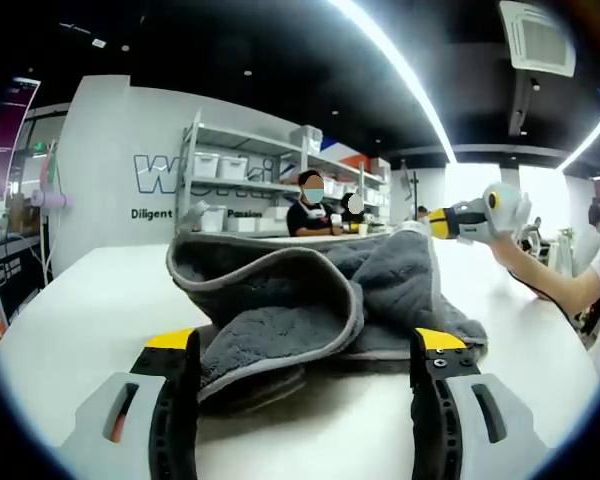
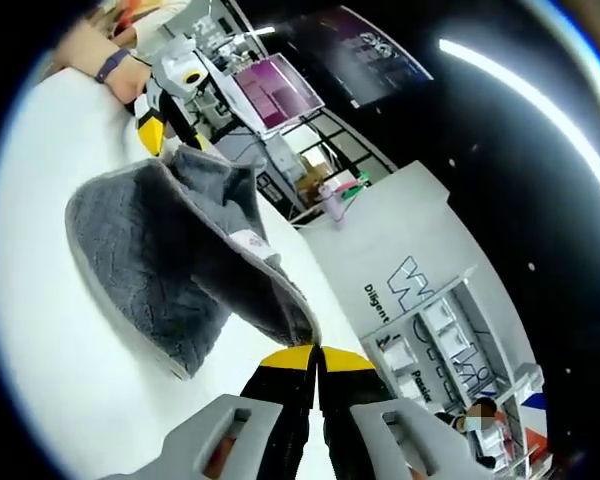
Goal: Fold the towel on the table until its edges align and the towel forms a compact rectangular stack.
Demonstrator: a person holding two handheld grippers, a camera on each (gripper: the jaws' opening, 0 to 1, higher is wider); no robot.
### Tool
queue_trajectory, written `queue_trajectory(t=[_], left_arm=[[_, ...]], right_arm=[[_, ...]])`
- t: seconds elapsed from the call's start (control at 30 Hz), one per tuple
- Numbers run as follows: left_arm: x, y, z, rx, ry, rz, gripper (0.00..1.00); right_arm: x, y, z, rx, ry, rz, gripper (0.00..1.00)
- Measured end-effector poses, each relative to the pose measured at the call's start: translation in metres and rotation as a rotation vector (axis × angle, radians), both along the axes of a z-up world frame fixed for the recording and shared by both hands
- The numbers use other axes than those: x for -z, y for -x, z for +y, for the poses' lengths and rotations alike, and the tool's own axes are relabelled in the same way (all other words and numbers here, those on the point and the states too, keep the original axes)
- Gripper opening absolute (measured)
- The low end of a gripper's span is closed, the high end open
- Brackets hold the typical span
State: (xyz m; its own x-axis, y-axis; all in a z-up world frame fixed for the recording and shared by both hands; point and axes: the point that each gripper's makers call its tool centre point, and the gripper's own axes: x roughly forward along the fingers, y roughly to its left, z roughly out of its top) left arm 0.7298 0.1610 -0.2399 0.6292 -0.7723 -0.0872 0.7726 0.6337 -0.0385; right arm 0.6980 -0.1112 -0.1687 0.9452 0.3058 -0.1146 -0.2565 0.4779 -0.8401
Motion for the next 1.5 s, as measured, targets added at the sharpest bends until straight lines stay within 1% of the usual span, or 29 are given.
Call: queue_trajectory(t=[1.5], left_arm=[[0.000,0.001,-0.001,0.003,-0.008,0.001,0.84]], right_arm=[[-0.008,0.001,-0.040,0.084,-0.093,0.002,0.00]])
